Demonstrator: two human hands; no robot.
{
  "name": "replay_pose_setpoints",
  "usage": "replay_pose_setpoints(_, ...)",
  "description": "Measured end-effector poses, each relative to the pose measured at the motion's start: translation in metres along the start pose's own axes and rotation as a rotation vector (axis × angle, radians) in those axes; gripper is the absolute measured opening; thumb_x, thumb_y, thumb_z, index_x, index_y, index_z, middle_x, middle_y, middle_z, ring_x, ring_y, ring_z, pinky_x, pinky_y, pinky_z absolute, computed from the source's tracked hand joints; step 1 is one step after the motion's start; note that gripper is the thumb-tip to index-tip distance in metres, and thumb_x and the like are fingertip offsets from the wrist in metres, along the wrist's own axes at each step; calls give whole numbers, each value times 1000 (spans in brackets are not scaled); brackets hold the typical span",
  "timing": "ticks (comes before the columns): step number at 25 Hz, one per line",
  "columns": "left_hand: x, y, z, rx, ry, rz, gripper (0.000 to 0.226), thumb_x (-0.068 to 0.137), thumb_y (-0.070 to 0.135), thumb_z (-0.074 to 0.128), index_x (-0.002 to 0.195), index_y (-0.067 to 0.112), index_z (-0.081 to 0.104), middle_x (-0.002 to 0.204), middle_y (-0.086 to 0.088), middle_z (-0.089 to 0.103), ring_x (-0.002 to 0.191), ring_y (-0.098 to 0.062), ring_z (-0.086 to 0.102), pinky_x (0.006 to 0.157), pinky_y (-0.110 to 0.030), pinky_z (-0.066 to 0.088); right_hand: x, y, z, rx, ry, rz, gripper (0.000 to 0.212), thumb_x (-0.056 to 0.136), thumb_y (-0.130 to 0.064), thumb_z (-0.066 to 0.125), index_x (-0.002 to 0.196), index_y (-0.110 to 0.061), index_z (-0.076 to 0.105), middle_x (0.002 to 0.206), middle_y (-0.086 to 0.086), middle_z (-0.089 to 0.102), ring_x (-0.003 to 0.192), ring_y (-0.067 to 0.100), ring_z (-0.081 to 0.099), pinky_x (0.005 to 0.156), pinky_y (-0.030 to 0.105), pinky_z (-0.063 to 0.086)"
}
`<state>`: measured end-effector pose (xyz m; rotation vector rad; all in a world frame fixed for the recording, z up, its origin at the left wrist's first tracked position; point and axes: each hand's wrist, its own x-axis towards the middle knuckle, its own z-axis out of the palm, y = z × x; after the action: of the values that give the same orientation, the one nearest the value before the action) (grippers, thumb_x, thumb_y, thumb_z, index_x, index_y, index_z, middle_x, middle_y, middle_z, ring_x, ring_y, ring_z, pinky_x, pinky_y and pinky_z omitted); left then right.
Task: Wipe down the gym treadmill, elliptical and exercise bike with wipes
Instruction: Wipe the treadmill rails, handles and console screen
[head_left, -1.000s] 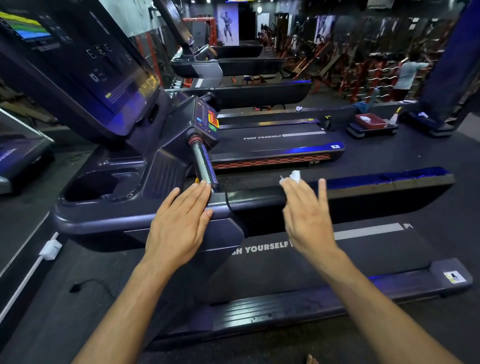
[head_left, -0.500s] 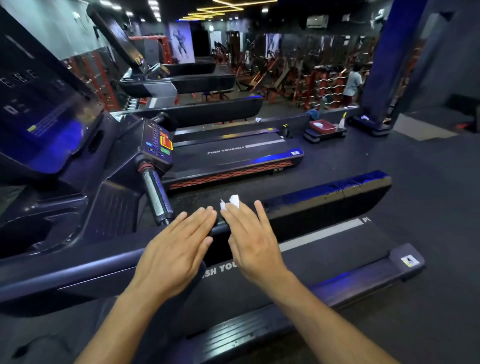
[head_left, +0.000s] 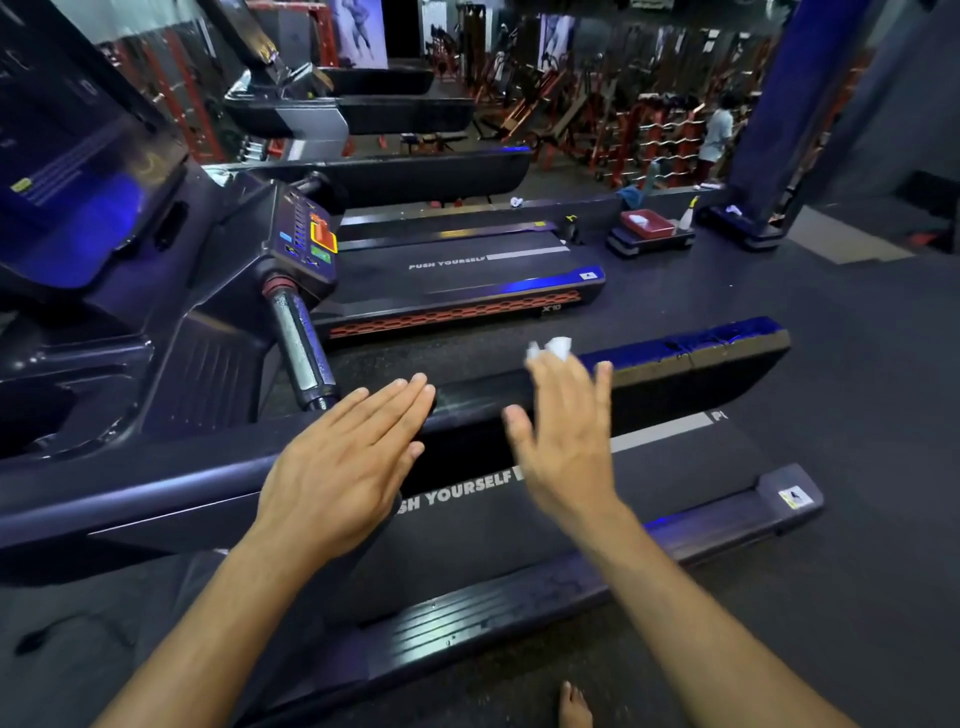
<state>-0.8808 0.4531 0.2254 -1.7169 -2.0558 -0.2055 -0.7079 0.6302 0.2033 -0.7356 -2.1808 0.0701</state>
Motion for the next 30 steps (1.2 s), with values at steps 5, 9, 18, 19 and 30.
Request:
replay_pose_setpoints(5,-1,3,-5,-41,-19,-19,55,109,40,24,159,18,30,165,4,28,151,-11,31,123,-38,27,-12,-32,4,30,-99,-170,57,99,-36,43,146,-3,47,155,8,43,146,25,35,122,58,15)
replay_pose_setpoints(9,3,7,-10,-57,-34,-38,56,108,40,26,158,17,35,163,3,34,149,-13,35,121,-40,29,0,39,-13,-73,-24,-105,60,85,-13,41,145,-6,49,150,6,48,141,26,43,122,61,12)
replay_pose_setpoints(18,83,65,-14,-298,34,161,50,108,35,34,151,12,48,159,1,42,144,-11,42,119,-34,33,33,71,-35,127,98,-71,48,97,-12,36,141,-7,54,142,3,56,138,19,47,123,56,11)
replay_pose_setpoints(19,96,71,-11,-313,21,173,50,109,35,34,152,13,45,161,1,39,147,-10,39,121,-35,32,27,70,-31,92,55,-130,52,93,-12,40,143,-6,52,147,5,52,142,20,43,122,58,15)
replay_pose_setpoints(30,148,89,11,-242,-265,312,59,109,46,16,163,23,16,169,9,11,154,0,6,127,-26,4,24,174,-44,-139,-8,-62,60,100,-44,41,146,-6,48,153,8,45,149,22,32,120,62,15)
